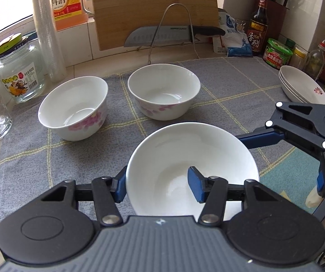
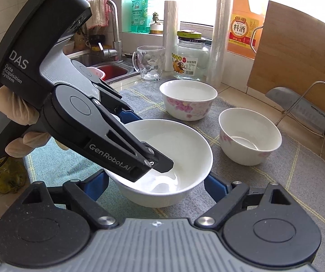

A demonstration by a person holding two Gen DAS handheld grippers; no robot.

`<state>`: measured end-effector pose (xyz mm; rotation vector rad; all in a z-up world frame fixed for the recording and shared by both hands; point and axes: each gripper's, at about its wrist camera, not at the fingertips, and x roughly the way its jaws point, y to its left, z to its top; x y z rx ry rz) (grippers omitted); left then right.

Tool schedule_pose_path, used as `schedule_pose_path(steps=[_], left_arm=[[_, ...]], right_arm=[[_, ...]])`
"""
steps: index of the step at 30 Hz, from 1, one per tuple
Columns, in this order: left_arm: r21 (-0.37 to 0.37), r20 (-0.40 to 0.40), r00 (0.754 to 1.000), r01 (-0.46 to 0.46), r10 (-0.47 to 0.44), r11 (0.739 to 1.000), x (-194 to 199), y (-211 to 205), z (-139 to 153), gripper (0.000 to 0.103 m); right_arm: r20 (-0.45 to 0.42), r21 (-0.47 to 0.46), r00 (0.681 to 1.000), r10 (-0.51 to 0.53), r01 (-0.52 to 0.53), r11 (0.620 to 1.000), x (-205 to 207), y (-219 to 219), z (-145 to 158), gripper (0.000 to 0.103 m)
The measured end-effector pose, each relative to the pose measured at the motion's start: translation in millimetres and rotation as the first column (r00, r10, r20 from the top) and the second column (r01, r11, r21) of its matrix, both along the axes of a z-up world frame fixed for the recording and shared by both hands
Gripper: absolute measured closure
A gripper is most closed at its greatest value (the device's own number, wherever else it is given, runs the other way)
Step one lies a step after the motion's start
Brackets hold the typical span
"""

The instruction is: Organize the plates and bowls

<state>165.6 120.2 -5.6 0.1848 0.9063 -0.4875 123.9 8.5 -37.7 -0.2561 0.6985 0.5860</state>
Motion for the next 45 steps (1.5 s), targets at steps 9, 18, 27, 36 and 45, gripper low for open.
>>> schedule_pose_path(steps=[9,18,27,36,45], left_arm=[[-0.022,0.002,0.992,0.129,-0.129,0.991,-1.6,-54.0,1.6,0.049],[-0.03,-0.003,0.978,0.21,-0.21,0.977,-4.8,-93.1,-2.3,0.049],[-0.026,0.0,0.972,0.234,-0.234,0.972,-3.4,-108.0,-5.9,0.049],[-0.024,0.0,0.973,0.231,-0.231,0.973,-0.3,-112.3,-10.9,0.049],[-0.04,0.018,0.972,0.234,-0.234,0.971,-1.2,-111.8,-10.4,0.031]], right_arm=[[0.006,-0.017,0.991,-0.131,0.131,0.991,-23.5,-40.2,3.6,0.009],[0.001,-0.029,0.977,-0.215,0.215,0.976,-41.4,-67.2,3.4,0.009],[-0.012,-0.032,0.969,-0.247,0.247,0.969,-41.2,-78.3,-4.2,0.009],[-0.022,-0.042,0.967,-0.252,0.251,0.967,-37.9,-78.4,-10.4,0.009],[-0.03,-0.042,0.966,-0.258,0.257,0.965,-35.1,-78.5,-13.0,0.009]])
